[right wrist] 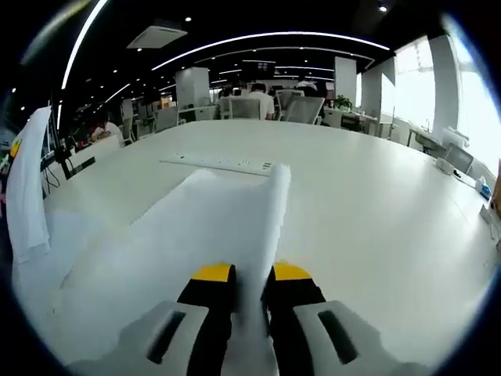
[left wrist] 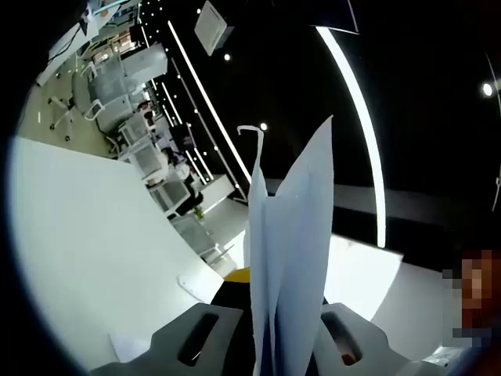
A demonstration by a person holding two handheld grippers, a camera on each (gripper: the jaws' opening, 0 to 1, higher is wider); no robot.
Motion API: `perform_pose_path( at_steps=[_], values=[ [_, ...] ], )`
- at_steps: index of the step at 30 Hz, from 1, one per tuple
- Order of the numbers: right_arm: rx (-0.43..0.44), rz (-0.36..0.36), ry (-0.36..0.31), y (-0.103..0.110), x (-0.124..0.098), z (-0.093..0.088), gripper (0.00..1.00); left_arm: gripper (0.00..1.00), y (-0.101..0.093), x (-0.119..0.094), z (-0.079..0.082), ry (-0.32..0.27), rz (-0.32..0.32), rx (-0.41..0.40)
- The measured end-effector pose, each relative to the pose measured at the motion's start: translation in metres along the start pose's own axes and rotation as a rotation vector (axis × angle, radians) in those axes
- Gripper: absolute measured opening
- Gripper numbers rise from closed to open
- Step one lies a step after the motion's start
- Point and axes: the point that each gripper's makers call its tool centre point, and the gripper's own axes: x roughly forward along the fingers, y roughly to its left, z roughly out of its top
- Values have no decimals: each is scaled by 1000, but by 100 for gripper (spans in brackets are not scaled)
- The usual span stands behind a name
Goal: Organize the stack of printing papers by aligning and flattening the scattered papers on the table
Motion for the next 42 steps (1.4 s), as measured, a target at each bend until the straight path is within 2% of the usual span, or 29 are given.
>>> perform_pose_path(
  at_steps=[7, 17, 21, 24, 33, 42],
  values=[
    [23, 15, -5, 3, -2, 5, 4, 6, -2, 1, 0, 0, -4, 2],
    [-32, -2, -36, 4, -17, 20, 1, 6, -2, 1, -1, 1, -3, 3],
    [56, -10, -53, 4, -18, 24, 0, 6, -3, 1, 0, 0, -2, 4],
    [56, -10, -50, 4, -18, 25, 0, 6, -3, 0, 1, -3, -2, 5],
    [7, -5, -81, 11, -30, 40, 0, 6, -3, 1, 1, -2, -3, 3],
    [-5, -8, -84, 11, -34, 40, 0, 6, -2, 1, 1, -1, 2, 7]
  ],
)
